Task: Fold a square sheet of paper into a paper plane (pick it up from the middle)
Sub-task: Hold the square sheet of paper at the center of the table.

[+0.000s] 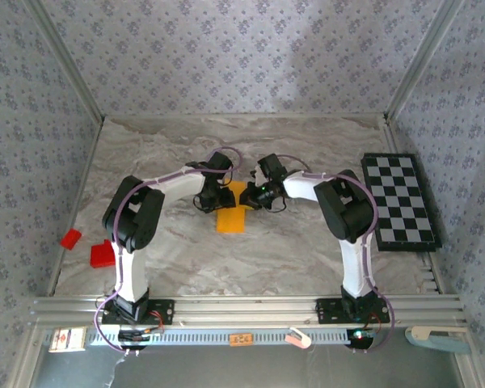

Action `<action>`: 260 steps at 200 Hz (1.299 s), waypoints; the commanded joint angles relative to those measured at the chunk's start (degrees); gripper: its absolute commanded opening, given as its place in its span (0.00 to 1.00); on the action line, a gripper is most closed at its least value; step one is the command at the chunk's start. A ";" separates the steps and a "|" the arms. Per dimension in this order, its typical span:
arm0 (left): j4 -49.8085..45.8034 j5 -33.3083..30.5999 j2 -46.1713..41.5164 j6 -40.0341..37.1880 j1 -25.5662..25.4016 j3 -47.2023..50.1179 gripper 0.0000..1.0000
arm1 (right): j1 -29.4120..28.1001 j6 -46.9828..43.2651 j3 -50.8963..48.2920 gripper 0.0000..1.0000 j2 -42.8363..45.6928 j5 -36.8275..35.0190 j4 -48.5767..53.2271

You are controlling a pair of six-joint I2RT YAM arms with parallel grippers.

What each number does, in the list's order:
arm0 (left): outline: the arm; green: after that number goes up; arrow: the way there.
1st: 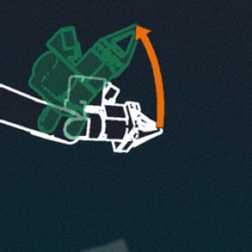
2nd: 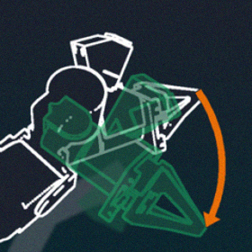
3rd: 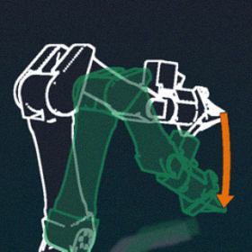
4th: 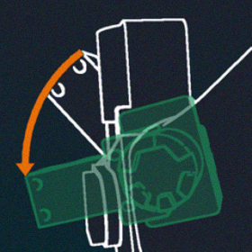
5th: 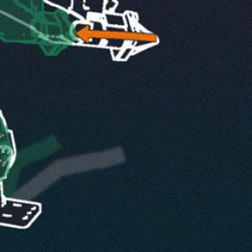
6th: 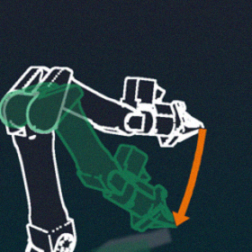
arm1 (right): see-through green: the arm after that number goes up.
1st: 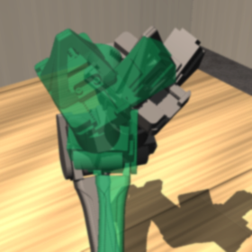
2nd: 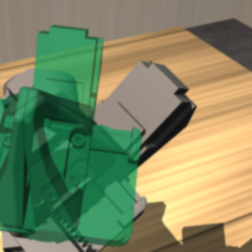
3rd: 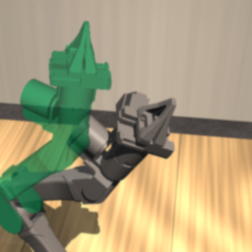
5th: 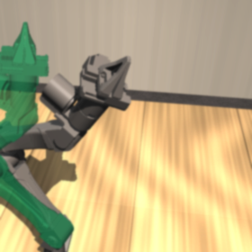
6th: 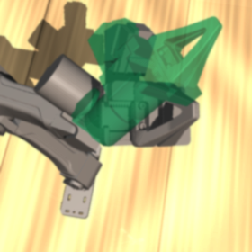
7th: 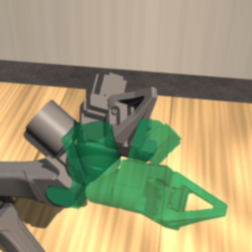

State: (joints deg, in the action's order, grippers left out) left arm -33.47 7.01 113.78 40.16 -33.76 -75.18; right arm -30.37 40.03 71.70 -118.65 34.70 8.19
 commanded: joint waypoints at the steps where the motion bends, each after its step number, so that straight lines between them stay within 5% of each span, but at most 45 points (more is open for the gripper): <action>1: -2.36 0.44 6.94 0.79 -0.44 4.89 0.51 | -0.37 -2.43 0.35 0.12 -3.74 -4.76 10.16; 91: -3.11 -1.47 -10.72 2.24 5.41 0.73 0.56 | -1.99 -7.24 8.11 0.12 -8.84 -13.87 23.51; 121: 2.99 5.79 -14.84 2.20 6.95 3.93 0.54 | -2.65 -9.27 9.80 0.12 -9.88 -15.84 25.33; 152: 11.40 18.02 -13.00 5.33 6.61 5.96 0.46 | -2.83 -11.71 10.86 0.12 -10.24 -16.04 26.00; 174: 14.19 20.74 -11.41 6.91 6.15 6.87 0.39 | -2.99 -12.78 11.84 0.12 -10.46 -15.80 28.02; 260: 11.08 20.19 -5.96 6.90 5.28 6.36 0.25 | -3.09 -12.35 12.84 0.12 -11.58 -16.09 29.20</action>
State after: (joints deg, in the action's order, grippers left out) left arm -20.84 26.87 106.32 46.65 -28.27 -68.42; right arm -32.88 28.64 86.96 -123.92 26.57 30.28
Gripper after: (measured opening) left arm 0.260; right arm 0.116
